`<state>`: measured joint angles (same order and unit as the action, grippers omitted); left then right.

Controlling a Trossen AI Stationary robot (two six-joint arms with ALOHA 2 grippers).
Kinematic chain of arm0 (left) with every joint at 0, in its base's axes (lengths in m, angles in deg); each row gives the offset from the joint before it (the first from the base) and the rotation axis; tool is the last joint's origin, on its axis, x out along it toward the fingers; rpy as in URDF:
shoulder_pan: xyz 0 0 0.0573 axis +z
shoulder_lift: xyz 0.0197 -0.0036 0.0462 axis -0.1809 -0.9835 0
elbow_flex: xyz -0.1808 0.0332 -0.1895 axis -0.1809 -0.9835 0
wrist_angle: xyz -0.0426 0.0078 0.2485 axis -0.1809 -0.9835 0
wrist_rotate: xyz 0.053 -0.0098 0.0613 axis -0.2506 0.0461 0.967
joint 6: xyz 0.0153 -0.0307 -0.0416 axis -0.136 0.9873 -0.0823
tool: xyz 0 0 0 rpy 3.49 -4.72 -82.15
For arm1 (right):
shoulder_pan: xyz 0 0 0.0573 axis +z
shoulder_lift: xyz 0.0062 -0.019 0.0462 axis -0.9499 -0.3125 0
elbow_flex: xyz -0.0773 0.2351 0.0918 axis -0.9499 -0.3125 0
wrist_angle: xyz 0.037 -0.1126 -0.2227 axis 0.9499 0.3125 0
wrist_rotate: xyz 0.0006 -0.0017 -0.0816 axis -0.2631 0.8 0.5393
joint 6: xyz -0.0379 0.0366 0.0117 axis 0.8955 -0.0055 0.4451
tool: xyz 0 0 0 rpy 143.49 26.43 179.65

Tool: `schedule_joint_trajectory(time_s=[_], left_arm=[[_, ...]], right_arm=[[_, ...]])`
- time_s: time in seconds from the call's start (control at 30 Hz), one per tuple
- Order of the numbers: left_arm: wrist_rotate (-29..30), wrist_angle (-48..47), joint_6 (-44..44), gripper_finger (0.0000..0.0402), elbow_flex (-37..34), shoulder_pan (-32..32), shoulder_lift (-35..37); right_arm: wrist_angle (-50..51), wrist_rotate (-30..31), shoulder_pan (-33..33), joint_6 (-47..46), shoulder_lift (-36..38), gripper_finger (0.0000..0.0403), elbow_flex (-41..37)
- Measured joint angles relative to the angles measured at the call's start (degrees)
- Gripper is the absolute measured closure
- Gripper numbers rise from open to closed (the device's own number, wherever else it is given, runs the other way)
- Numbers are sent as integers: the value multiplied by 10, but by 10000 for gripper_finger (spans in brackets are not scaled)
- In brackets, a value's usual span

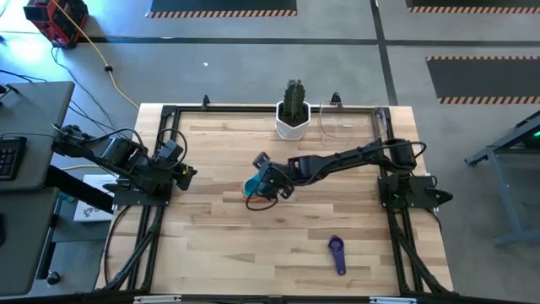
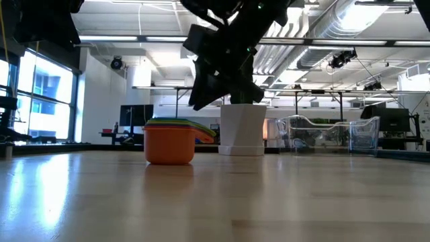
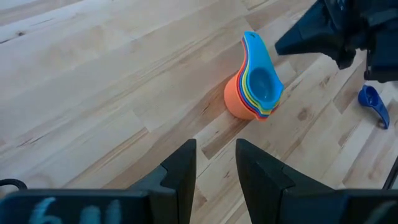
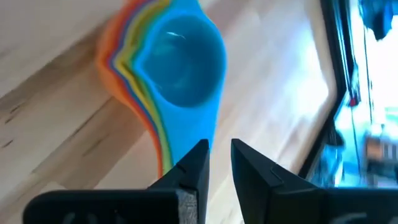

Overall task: Nest measuring cups in basket
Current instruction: Stack the violet measuring cup on top of the light blue measuring cup

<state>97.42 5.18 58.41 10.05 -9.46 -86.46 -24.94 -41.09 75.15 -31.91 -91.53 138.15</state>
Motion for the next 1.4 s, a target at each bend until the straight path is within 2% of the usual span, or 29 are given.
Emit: schedule_joint_trajectory(time_s=[0.2, 0.4, 0.5, 0.6, 0.83, 0.97, 1.07, 1.17, 1.4], left_arm=[[0, 0, -1, 298, 0, 0, 0], [0, 0, -2, 298, 0, 0, 0], [0, 0, -2, 298, 0, 0, 0], [0, 0, -15, 298, 0, 0, 0], [0, 0, -64, 298, 0, 0, 0], [-1, 0, -87, 298, 0, 0, 0], [-1, 0, -92, 298, 0, 0, 0], [-1, 0, -101, 298, 0, 0, 0], [-5, 0, -125, 298, 0, 0, 0]], right_arm=[[20, 92, 25, -126, 0, 343, 0], [88, 133, 61, -268, 0, 343, 0], [131, 142, 79, -393, 0, 343, 0], [183, 141, 95, -576, 0, 343, 0], [334, 52, 125, -971, 1, 343, 35], [404, -14, 133, -1133, 1, 343, 56], [434, -58, 144, -1212, 1, 343, 59], [434, -95, 163, -1251, 1, 343, 61], [436, -132, 213, -1379, 1, 343, 61]])
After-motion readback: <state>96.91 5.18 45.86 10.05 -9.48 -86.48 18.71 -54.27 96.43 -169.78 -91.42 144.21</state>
